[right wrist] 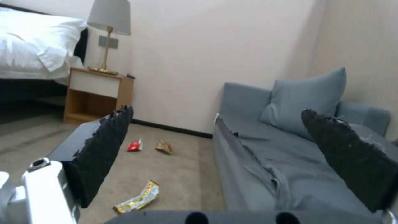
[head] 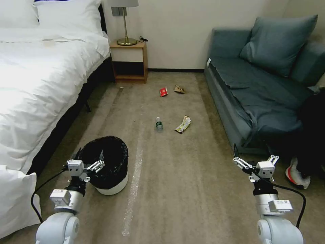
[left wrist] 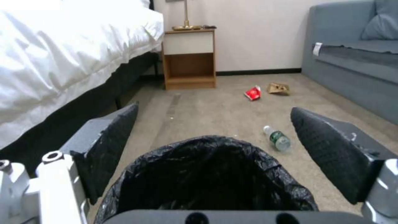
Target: Pick up the trash bin, then pick up the garbage on the floor and place it into the trash bin.
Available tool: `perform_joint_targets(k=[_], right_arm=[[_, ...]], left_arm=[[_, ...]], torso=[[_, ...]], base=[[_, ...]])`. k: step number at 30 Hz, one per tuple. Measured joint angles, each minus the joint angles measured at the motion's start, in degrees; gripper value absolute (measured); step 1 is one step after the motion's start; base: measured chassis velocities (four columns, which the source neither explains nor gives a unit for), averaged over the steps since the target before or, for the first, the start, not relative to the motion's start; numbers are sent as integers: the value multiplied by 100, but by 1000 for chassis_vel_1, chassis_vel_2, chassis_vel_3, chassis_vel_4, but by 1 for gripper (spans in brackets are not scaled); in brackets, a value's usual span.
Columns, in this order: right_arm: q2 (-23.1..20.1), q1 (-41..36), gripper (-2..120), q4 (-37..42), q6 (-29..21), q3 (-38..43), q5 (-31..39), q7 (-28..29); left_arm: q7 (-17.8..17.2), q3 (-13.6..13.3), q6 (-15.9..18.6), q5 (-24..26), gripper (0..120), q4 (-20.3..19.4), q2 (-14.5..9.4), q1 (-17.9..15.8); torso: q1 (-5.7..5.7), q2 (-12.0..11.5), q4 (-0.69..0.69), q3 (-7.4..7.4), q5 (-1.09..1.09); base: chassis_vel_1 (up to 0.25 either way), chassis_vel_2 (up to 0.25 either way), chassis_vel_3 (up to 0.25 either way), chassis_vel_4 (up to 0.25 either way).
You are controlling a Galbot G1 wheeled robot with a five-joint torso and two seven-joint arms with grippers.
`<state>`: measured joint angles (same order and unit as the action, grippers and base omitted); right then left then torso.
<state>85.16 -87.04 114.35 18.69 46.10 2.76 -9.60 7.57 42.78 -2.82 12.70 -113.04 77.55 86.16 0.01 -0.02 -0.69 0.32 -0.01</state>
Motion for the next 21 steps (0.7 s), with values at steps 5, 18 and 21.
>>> perform_joint_targets(k=[5, 18, 21], right_arm=[[3, 23, 100, -105, 61, -15, -49, -45], [12, 12, 100, -163, 150, -11, -130, -102], [14, 31, 100, -176, 150, -15, -145, -102]], left_arm=[[-1, 0, -53, 0, 98, 59, 76, 26], [3, 1, -87, 15, 99, 65, 75, 2], [6, 2, -99, 16, 99, 72, 78, -17]], torso=[[0, 0, 0, 0, 0], [0, 0, 0, 0, 0], [0, 0, 0, 0, 0]], base=[[0, 0, 0, 0], [0, 0, 0, 0], [0, 0, 0, 0]])
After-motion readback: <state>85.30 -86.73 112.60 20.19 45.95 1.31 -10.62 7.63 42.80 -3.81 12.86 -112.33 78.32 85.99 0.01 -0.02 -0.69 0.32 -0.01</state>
